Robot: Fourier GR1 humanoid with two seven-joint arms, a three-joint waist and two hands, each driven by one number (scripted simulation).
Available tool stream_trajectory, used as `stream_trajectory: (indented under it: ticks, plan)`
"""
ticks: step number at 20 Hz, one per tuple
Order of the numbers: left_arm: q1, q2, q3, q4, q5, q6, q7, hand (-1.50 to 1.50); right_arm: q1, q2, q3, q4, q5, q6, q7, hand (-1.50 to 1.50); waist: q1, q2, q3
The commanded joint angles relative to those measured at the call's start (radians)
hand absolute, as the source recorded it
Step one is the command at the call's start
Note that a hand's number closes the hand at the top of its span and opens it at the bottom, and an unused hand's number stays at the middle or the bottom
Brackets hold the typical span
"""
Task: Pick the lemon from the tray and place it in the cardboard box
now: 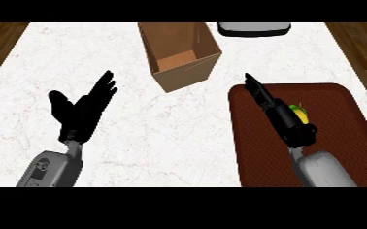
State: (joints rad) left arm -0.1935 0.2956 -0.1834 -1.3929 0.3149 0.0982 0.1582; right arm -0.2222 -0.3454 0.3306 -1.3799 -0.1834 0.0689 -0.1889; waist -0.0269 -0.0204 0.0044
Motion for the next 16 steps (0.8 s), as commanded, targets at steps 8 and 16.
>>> stream_trajectory:
  ticks: [8,16]
  plan:
    - [0.074,0.143,0.045,-0.011,-0.188,0.121,-0.069,0.00,0.012,-0.249,-0.384,0.124,0.253,-0.513,0.072,1.50,-0.009,0.019,-0.015]
    - [0.179,0.115,0.016,-0.068,-0.265,0.152,-0.123,0.00,0.069,-0.027,-0.498,0.099,0.217,-0.776,-0.065,-1.50,0.029,0.019,-0.004]
